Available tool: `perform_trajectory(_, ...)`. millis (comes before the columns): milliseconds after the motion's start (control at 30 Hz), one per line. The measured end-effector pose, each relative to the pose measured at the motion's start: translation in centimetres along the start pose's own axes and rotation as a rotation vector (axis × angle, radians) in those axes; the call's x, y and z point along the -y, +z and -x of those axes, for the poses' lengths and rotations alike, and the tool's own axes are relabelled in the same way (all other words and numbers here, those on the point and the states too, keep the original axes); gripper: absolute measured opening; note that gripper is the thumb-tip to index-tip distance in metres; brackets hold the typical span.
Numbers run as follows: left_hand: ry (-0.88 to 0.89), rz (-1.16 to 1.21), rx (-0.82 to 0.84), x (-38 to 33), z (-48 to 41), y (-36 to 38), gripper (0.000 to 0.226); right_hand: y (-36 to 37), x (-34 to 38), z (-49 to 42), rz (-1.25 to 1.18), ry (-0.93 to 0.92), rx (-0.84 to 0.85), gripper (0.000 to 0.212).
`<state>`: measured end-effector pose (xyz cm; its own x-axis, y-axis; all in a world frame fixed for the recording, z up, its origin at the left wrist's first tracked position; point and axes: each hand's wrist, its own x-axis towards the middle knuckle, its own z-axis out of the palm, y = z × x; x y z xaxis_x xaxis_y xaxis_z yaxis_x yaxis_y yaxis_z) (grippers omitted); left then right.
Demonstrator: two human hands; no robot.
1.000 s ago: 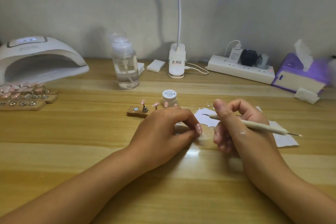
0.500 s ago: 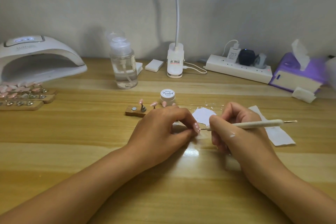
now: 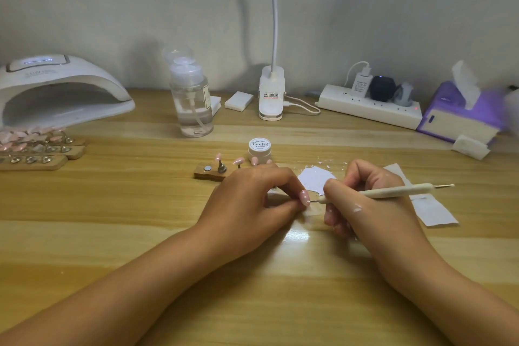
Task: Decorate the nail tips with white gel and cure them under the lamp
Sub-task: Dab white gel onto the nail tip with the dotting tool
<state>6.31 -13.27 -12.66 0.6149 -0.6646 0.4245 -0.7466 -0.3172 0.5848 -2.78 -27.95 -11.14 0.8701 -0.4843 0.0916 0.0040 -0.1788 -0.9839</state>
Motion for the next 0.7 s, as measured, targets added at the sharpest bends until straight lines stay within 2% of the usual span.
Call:
perform_trajectory(267, 0.004, -0.018, 0.009, 0.05, 0.03, -0.02, 0.011, -0.02, 0.1, -0.07, -0.023, -0.005, -0.011, 0.033)
perform_trajectory(700, -0.007, -0.022, 0.011, 0.03, -0.05, 0.02, 0.007, 0.04, 0.15, -0.02, -0.006, -0.004, 0.013, 0.032)
